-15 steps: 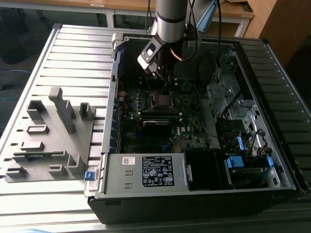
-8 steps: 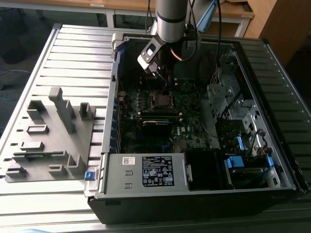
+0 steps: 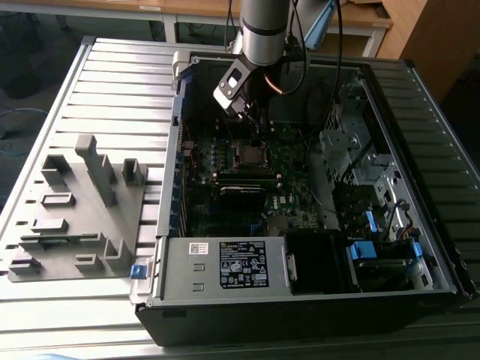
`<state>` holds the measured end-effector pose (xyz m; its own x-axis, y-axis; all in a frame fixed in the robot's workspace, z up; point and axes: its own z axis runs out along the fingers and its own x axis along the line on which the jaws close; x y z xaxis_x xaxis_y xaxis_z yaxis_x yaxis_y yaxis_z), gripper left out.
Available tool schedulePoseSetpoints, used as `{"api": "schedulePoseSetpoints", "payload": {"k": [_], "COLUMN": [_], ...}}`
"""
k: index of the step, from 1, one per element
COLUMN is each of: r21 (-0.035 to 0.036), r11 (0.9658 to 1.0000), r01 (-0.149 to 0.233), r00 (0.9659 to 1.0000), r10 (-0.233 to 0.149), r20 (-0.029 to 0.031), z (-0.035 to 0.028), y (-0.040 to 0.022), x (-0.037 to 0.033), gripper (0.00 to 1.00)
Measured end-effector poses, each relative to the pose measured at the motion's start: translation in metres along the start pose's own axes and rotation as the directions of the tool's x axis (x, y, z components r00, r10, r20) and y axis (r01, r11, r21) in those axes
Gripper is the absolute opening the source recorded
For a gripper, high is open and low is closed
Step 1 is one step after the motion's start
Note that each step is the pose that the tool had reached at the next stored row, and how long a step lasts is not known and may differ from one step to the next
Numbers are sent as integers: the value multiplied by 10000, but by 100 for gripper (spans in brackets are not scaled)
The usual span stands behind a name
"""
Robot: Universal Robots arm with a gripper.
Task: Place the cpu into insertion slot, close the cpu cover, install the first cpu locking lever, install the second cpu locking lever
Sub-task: 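Close the cpu cover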
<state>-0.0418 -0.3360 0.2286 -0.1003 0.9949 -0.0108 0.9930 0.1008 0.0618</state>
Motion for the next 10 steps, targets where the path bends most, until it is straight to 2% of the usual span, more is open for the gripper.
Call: {"api": "schedulePoseSetpoints", "payload": {"k": [10], "r21": [-1], "r11": [10000], "r01": [99], "r00": [10000], "r10": [-99], "r20": [-5], "z": [0], "y": [0], "x": [0], "gripper": [11]}}
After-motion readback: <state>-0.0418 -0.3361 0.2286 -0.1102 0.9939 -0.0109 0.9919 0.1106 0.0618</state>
